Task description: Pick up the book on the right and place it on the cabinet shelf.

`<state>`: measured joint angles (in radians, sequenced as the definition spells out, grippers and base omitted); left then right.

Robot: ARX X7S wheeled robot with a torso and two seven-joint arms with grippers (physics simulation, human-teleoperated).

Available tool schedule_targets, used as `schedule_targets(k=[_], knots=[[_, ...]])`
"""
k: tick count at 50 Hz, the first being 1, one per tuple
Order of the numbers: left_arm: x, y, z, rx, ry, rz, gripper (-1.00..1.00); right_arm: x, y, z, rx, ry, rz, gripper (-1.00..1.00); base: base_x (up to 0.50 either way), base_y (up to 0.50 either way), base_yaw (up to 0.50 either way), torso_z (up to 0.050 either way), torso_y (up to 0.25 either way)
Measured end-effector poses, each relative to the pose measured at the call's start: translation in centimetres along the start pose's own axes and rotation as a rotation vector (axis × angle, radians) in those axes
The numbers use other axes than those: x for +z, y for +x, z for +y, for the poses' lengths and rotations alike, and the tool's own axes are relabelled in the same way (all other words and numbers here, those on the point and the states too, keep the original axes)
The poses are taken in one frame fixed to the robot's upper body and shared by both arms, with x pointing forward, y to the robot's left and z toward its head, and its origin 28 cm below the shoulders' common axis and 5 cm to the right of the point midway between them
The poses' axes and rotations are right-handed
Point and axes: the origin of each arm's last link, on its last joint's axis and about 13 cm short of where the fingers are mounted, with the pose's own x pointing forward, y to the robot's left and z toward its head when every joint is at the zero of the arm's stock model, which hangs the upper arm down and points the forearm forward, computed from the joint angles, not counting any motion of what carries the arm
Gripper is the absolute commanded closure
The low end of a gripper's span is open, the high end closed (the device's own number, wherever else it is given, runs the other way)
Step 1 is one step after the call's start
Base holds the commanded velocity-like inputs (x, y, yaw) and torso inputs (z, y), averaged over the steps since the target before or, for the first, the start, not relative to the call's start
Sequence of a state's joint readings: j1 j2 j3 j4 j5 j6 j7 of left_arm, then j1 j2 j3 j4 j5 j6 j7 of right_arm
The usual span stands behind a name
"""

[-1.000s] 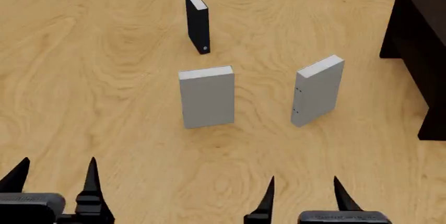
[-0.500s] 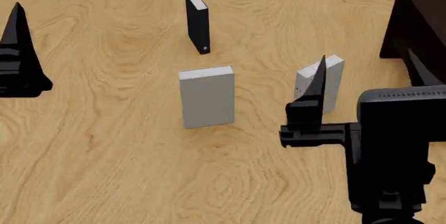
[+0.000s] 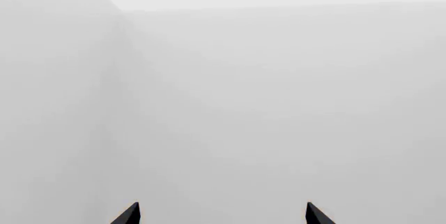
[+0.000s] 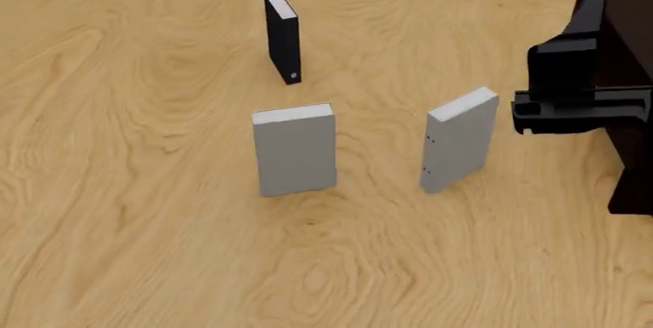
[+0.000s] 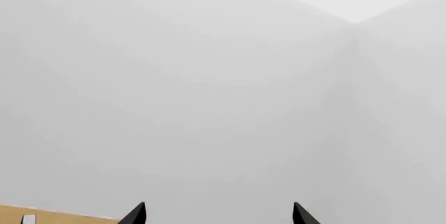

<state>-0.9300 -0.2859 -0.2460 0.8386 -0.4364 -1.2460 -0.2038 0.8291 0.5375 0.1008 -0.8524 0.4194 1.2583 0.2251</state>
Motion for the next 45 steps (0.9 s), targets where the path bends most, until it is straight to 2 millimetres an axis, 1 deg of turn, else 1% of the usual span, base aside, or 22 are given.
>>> schedule_targets(k=[9,24,45], knots=[[0.9,-0.2,0.4,0.015,0.002,-0.027,-1.0,0.5,0.0,-0.4,-0.008,-0.019,0.004,-1.0,0.27,-0.18,0.0,0.0,0.0],[1.6,-0.5,0.8,0.024,0.009,-0.05,-1.0,0.6,0.1,-0.3,0.003,-0.039,0.014,-1.0,0.38,-0.16,0.0,0.0,0.0],[1.7,-0.4,1.0,0.033,0.011,-0.058,-1.0,0.6,0.2,-0.1,0.019,-0.052,0.023,-1.0,0.38,-0.15,0.0,0.0,0.001]])
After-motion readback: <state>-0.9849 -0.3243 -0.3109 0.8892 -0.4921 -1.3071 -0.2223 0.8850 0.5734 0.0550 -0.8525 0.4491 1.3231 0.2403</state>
